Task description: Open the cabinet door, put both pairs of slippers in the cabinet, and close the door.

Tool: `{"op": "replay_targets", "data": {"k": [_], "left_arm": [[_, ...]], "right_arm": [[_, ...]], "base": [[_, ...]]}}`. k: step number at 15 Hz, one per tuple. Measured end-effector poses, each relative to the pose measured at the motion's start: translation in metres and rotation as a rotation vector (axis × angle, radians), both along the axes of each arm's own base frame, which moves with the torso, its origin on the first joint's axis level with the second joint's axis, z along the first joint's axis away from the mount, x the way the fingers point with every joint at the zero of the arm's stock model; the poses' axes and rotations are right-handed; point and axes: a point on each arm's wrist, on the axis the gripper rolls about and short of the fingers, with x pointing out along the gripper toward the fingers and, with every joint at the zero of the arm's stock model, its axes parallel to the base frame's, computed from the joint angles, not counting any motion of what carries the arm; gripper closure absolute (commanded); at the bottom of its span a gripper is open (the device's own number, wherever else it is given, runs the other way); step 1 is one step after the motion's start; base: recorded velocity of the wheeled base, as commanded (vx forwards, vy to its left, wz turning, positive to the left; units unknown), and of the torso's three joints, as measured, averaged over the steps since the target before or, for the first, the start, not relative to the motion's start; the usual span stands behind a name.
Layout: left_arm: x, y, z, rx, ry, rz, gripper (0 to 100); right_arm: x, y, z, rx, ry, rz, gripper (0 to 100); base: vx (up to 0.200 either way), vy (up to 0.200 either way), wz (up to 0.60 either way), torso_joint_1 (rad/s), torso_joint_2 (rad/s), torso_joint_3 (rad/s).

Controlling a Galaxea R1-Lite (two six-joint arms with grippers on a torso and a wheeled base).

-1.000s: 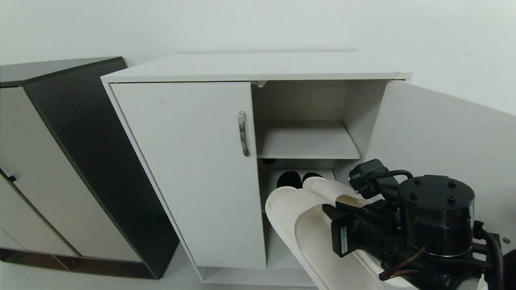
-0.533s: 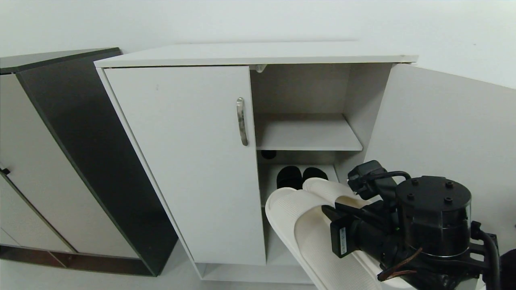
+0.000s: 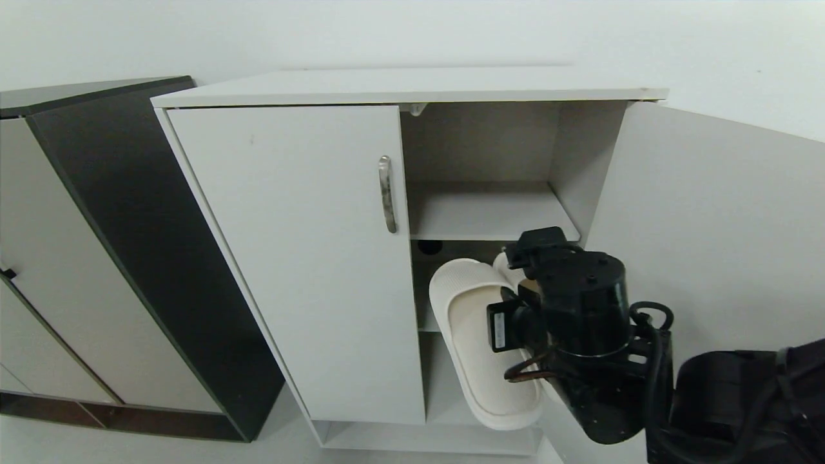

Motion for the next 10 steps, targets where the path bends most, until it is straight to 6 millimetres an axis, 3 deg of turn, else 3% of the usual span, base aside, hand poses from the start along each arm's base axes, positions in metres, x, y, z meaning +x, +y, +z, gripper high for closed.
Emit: {"op": "replay_targets", "data": {"k": [4, 7, 10], "left_arm": [[0.0, 0.0, 0.0, 0.0, 0.0, 0.0, 100], [0.0, 0.0, 0.0, 0.0, 0.0, 0.0, 100], [0.0, 0.0, 0.0, 0.0, 0.0, 0.0, 100]], "right_arm": [[0.016, 0.021, 0.021, -0.012, 0.042, -0.023, 100], [0.026, 0.026, 0.042, 0.014, 0.039, -0.11, 100], [0.032, 0.028, 0.05, 0.031, 0.019, -0.14, 100]], "base": [[0.0, 0.0, 0.0, 0.0, 0.0, 0.0], [0.0, 0.0, 0.0, 0.0, 0.0, 0.0], [0.0, 0.0, 0.0, 0.0, 0.0, 0.0]]}}
